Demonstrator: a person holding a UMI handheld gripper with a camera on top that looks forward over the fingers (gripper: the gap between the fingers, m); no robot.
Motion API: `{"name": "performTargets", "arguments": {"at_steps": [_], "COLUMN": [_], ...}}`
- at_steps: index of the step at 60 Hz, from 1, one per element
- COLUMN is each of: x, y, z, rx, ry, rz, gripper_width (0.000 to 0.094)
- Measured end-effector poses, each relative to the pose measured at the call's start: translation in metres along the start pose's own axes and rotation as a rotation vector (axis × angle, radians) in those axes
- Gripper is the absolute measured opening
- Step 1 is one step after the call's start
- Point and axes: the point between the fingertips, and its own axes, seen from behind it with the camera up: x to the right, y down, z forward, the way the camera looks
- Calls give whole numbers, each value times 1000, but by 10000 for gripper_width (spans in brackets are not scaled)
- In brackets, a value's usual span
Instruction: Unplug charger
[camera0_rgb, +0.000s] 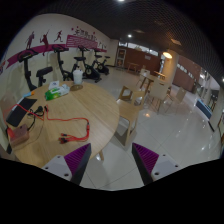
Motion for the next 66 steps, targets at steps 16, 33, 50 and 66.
{"name": "performTargets", "arguments": {"at_steps": [16, 33, 50, 66], "x": [-25, -133, -263, -346], "y": [-6, -9, 14, 43], "z": [-1, -28, -83, -133], "rx": [21, 60, 100, 104], "ry": [-24, -196, -436, -605], "rz": [-21, -100, -238, -304], "gripper_width": [854, 858, 855, 854]}}
